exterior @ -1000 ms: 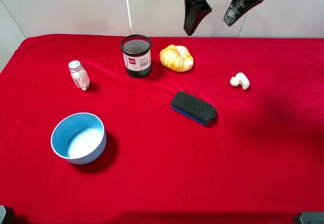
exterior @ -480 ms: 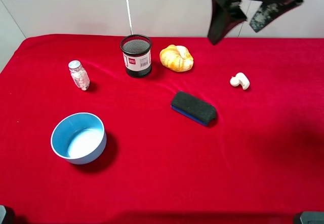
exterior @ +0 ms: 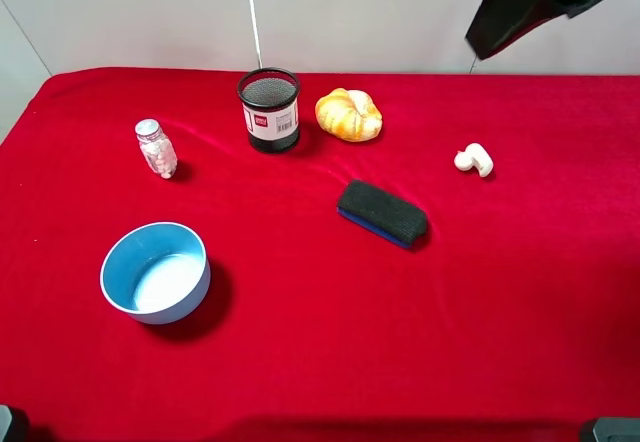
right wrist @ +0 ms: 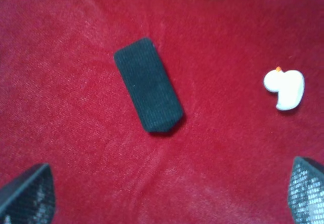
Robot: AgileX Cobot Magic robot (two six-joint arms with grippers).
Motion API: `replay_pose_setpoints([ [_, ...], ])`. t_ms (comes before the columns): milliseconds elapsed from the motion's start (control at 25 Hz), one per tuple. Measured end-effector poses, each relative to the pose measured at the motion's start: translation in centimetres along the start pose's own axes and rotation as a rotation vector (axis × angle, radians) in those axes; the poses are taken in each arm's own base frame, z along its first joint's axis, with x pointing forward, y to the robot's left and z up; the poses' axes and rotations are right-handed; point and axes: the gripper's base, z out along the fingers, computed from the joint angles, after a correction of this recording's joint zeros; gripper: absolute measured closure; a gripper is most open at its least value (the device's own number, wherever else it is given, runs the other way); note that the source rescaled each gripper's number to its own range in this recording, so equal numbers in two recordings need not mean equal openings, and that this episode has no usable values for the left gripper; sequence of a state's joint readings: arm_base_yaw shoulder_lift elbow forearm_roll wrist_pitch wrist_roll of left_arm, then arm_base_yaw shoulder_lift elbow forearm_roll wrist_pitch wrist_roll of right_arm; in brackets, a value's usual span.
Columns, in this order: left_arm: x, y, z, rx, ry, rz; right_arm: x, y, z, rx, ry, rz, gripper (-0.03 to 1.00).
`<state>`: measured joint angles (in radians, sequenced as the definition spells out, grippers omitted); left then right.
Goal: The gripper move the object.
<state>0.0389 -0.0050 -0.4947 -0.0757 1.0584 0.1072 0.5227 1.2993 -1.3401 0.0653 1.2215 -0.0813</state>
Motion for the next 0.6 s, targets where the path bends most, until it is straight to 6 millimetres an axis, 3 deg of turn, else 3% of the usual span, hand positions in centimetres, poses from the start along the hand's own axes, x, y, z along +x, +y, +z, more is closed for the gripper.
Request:
replay_pose_setpoints([
  [600,0.0,0.0,0.0,0.000,0.000,0.000,5.1,0.3,-9.8,0.082,-0.301,-0.034,-0.03],
])
